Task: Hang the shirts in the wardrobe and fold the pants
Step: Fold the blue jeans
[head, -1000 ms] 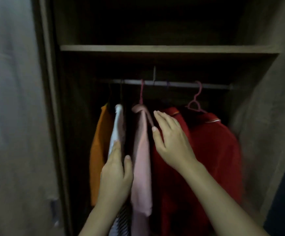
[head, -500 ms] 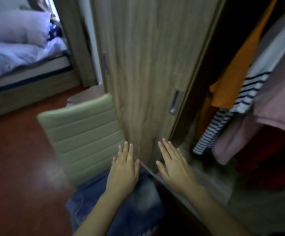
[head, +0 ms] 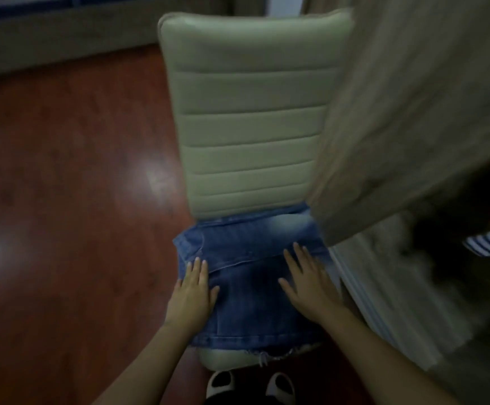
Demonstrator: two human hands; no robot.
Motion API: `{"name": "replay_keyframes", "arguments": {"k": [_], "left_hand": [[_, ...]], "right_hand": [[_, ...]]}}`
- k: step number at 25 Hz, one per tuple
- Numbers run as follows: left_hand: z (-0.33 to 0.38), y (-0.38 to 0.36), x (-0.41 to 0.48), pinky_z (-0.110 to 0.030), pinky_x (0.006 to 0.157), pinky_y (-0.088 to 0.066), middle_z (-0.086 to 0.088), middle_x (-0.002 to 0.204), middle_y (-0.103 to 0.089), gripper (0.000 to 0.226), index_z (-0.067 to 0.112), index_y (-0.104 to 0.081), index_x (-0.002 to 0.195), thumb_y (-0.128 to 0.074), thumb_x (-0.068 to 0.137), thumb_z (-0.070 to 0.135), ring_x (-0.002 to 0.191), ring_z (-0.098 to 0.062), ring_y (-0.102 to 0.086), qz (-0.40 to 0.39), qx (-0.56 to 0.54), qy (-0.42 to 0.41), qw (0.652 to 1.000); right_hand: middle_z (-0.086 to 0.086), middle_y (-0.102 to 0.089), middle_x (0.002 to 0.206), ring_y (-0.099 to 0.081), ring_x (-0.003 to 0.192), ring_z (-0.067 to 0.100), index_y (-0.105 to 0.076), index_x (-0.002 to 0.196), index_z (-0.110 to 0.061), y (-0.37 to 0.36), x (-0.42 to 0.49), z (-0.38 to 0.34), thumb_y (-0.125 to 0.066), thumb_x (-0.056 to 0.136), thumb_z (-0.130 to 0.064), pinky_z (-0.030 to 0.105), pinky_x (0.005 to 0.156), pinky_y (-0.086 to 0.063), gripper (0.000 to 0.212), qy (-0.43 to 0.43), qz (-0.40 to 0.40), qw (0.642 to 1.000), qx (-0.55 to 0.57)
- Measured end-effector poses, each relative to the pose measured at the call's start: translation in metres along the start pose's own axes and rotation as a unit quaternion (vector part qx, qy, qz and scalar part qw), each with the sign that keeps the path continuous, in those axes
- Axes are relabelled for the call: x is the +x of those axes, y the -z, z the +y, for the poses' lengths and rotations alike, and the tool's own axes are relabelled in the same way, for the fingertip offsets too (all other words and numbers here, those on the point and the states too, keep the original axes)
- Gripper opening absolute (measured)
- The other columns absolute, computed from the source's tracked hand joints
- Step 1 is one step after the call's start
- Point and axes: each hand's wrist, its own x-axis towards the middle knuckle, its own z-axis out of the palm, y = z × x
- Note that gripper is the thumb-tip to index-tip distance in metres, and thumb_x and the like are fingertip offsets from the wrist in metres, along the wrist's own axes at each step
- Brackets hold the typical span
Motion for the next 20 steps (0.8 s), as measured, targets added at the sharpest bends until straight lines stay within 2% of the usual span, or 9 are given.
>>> {"name": "replay_keyframes", "arguments": {"k": [1,3,5,9,13,15,18,20], "left_hand": [[-0.014,-0.018,0.003,-0.040,0.114,-0.021,-0.009,0.159,-0.001,0.067,0.007,-0.004,0.150,-0.029,0.099,0.043,0.146,-0.025,-0.005,-0.008,-0.024,0.029,0.999],[-0.031,-0.051,0.005,-0.039,0.114,-0.021,-0.009,0.159,0.002,0.070,0.009,0.001,0.150,-0.029,0.098,0.046,0.146,-0.026,-0.002,-0.025,-0.067,0.074,0.995],[-0.039,-0.078,0.004,-0.040,0.114,-0.021,-0.011,0.159,0.004,0.073,0.011,0.002,0.150,-0.032,0.097,0.048,0.146,-0.028,-0.002,-0.043,-0.120,0.116,0.985],[-0.050,-0.124,0.008,-0.043,0.113,-0.021,-0.010,0.158,0.009,0.085,0.017,0.005,0.151,-0.045,0.091,0.053,0.145,-0.033,-0.004,-0.055,-0.250,0.188,0.948],[-0.060,-0.144,0.008,-0.046,0.109,-0.033,-0.010,0.152,-0.024,0.094,0.020,-0.013,0.149,-0.060,0.078,0.060,0.137,-0.029,-0.028,0.009,-0.346,0.222,0.912],[-0.066,-0.148,0.006,-0.046,0.108,-0.034,-0.007,0.149,-0.031,0.103,0.022,-0.017,0.148,-0.063,0.068,0.068,0.135,-0.028,-0.032,0.001,-0.388,0.252,0.886],[-0.074,-0.152,0.003,-0.029,0.098,-0.038,-0.005,0.146,-0.035,0.102,0.015,-0.018,0.147,-0.071,0.070,0.056,0.130,-0.022,-0.040,-0.019,-0.465,0.268,0.843],[-0.075,-0.152,0.002,-0.022,0.089,-0.036,-0.006,0.140,-0.037,0.095,0.012,-0.022,0.144,-0.075,0.072,0.045,0.121,-0.019,-0.042,-0.003,-0.471,0.263,0.842]], "right_hand": [[0.007,0.013,0.157,0.005,0.146,0.022,0.002,0.149,-0.018,-0.008,0.018,-0.006,-0.001,0.086,-0.060,0.035,0.117,-0.004,0.076,0.019,-0.003,1.000,0.007],[0.006,0.016,0.157,0.012,0.145,0.021,0.005,0.149,-0.018,-0.022,0.053,-0.020,-0.015,0.096,-0.053,0.034,0.116,0.003,0.067,0.051,0.000,0.999,-0.002],[0.006,0.015,0.157,0.012,0.145,0.021,0.003,0.149,-0.017,-0.035,0.085,-0.034,-0.024,0.099,-0.045,0.034,0.116,0.004,0.064,0.084,0.003,0.996,-0.019],[0.008,0.010,0.158,0.007,0.146,0.023,-0.002,0.149,-0.015,-0.058,0.148,-0.065,-0.028,0.100,-0.039,0.036,0.117,0.002,0.061,0.166,0.025,0.982,-0.082],[0.008,0.001,0.159,0.000,0.146,0.024,-0.007,0.149,-0.013,-0.067,0.196,-0.092,-0.027,0.101,-0.034,0.039,0.116,-0.004,0.057,0.193,0.048,0.973,-0.118],[0.010,-0.010,0.157,-0.008,0.144,0.026,-0.009,0.149,-0.011,-0.074,0.211,-0.101,-0.029,0.101,-0.032,0.042,0.115,-0.010,0.056,0.189,0.052,0.969,-0.151],[0.015,-0.030,0.146,-0.029,0.131,0.032,-0.012,0.147,-0.008,-0.087,0.219,-0.108,-0.036,0.099,-0.032,0.041,0.105,-0.024,0.059,0.173,0.049,0.969,-0.170],[0.018,-0.037,0.137,-0.035,0.122,0.034,-0.021,0.144,-0.006,-0.090,0.225,-0.110,-0.043,0.095,-0.034,0.041,0.102,-0.026,0.061,0.148,0.056,0.974,-0.163]]}}
